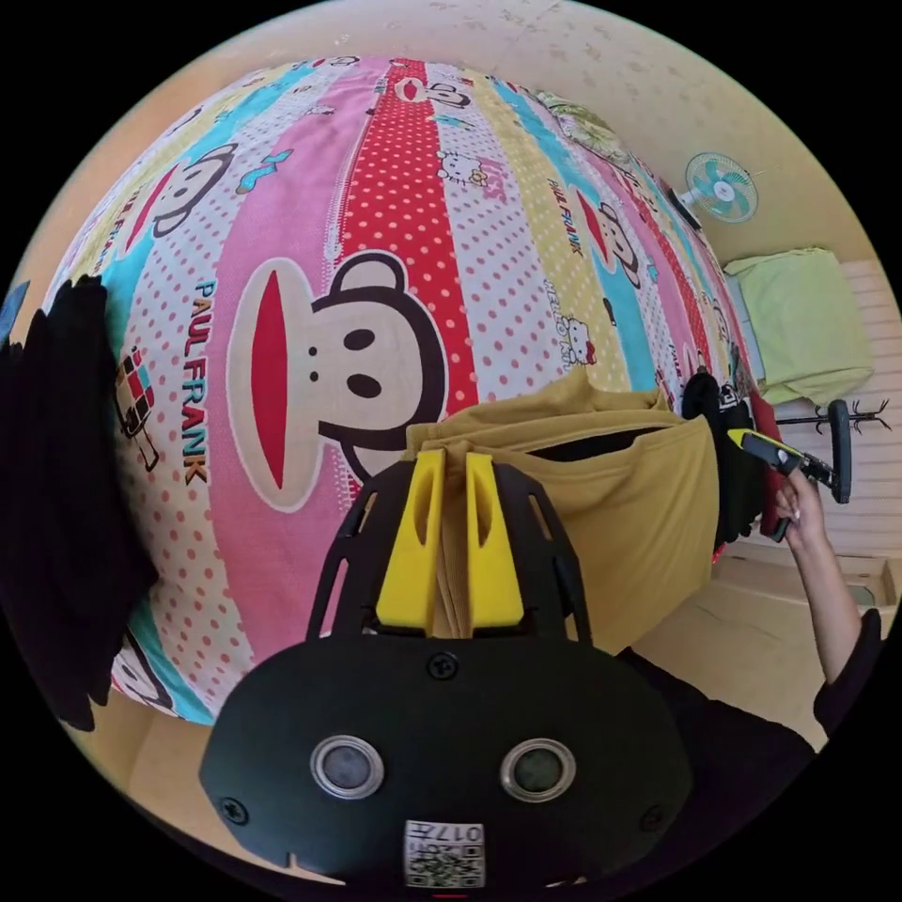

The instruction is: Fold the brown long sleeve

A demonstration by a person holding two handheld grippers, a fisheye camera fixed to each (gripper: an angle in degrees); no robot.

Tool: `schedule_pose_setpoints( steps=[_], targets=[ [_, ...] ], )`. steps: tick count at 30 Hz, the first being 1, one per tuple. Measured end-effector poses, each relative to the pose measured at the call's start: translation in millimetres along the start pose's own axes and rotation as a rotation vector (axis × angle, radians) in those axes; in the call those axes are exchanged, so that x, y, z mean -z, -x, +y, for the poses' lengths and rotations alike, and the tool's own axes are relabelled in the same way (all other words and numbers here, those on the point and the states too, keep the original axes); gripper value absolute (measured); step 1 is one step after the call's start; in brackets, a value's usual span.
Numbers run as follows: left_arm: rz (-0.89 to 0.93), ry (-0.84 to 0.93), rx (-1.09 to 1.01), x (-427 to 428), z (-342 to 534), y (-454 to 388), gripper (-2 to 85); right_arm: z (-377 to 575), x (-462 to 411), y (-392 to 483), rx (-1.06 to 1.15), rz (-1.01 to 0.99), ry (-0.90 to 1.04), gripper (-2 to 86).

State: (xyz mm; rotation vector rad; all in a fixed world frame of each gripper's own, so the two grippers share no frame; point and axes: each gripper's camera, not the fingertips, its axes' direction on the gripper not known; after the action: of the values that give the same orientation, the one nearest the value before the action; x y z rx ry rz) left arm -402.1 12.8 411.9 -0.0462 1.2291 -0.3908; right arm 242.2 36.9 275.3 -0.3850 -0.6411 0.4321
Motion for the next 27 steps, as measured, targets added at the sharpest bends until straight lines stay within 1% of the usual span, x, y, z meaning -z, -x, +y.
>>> schedule_pose_setpoints(
  steps=[1,2,3,4,6,8,10,13,14,15,16,17,18,20,21,22,24,25,26,27],
  targets=[
    [0.034,-0.099,0.057,10,7,8,3.8,1,-1,2,0.014,0.002,-0.002,5.5],
    [0.061,-0.147,0.11,15,11,15,3.8,1,-5,3,0.029,-0.001,0.009,5.4],
    [0.151,-0.213,0.239,18,21,36,3.7,0,-7,3,0.02,-0.014,0.019,5.2],
    [0.258,-0.248,0.372,13,31,59,4.0,1,-7,4,0.013,-0.03,0.019,5.2],
    [0.33,-0.25,0.447,2,43,79,3.9,3,-5,13,0.022,-0.139,0.01,5.2],
    [0.339,-0.222,0.38,0,51,82,7.4,6,-4,32,0.096,-0.186,0.011,5.6],
    [0.37,-0.194,0.346,3,72,85,14.4,11,-3,54,0.183,-0.187,0.004,6.1],
    [0.405,-0.193,0.423,8,124,91,16.2,15,-28,73,0.255,-0.202,0.064,6.1],
    [0.405,-0.187,0.433,7,134,91,16.4,13,-53,76,0.268,-0.173,0.159,5.7],
    [0.395,-0.155,0.441,4,152,86,16.8,13,-84,78,0.306,-0.092,0.275,5.0],
    [0.356,-0.107,0.438,-2,168,77,17.3,14,-93,79,0.342,-0.082,0.281,4.6],
    [0.327,-0.081,0.436,-6,174,72,17.7,15,-97,79,0.383,-0.066,0.235,3.9],
    [0.281,-0.032,0.428,-13,185,62,18.0,11,-99,84,0.442,-0.032,0.255,3.3],
    [0.272,-0.014,0.438,-22,196,54,17.1,-1,-99,90,0.517,0.007,0.324,2.7],
    [0.288,-0.015,0.476,-27,200,54,15.8,-8,-94,88,0.528,-0.004,0.346,2.3],
    [0.299,-0.003,0.524,-33,201,55,12.7,-10,-90,85,0.535,-0.018,0.342,2.1],
    [0.308,0.049,0.606,-42,202,57,8.1,-13,-69,62,0.542,-0.065,0.279,1.4],
    [0.34,0.044,0.637,-41,202,54,6.0,-14,-63,54,0.534,-0.071,0.264,1.2],
    [0.348,0.028,0.637,-37,200,50,5.5,-13,-51,35,0.515,-0.086,0.24,1.0],
    [0.347,-0.001,0.591,-25,194,37,4.9,-11,-39,14,0.492,-0.105,0.21,0.8]
  ],
)
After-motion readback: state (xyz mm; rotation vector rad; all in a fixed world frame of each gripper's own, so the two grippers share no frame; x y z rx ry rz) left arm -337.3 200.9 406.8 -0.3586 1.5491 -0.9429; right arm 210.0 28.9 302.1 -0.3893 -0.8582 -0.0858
